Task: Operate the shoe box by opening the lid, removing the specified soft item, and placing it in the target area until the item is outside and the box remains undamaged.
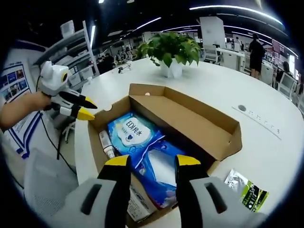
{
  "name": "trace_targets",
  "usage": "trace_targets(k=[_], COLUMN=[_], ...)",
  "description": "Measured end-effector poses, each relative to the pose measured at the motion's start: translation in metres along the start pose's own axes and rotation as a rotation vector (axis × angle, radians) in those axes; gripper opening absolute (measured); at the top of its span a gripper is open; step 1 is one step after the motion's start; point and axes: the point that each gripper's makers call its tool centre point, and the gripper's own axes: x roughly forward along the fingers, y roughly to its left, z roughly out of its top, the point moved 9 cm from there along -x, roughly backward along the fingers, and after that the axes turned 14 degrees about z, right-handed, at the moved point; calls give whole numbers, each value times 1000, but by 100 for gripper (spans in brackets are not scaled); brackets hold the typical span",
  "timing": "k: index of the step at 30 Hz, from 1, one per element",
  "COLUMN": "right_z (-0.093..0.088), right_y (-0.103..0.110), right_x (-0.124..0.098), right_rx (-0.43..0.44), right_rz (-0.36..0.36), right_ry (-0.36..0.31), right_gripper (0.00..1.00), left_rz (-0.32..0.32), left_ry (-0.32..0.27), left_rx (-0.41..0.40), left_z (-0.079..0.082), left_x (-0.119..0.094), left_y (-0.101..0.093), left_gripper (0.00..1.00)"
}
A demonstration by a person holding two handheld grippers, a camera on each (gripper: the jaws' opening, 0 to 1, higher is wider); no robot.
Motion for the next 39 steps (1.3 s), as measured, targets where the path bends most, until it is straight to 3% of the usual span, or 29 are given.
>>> trace_targets(k=[14,30,39], right_z=[2,1,3], right_y=[-3,-2,-9], right_x=[26,60,64], right_rx=[28,44,64], right_rz=[34,82,60], right_ry=[-3,43,64], right_gripper=[30,28,27], left_rz=[-4,1,-2], left_ry=[34,18,10], left_rx=[-72,-92,-107], left_z=[-14,-16,-17], left_x=[11,13,14], left_y=[1,3,4], left_gripper=[4,3,3])
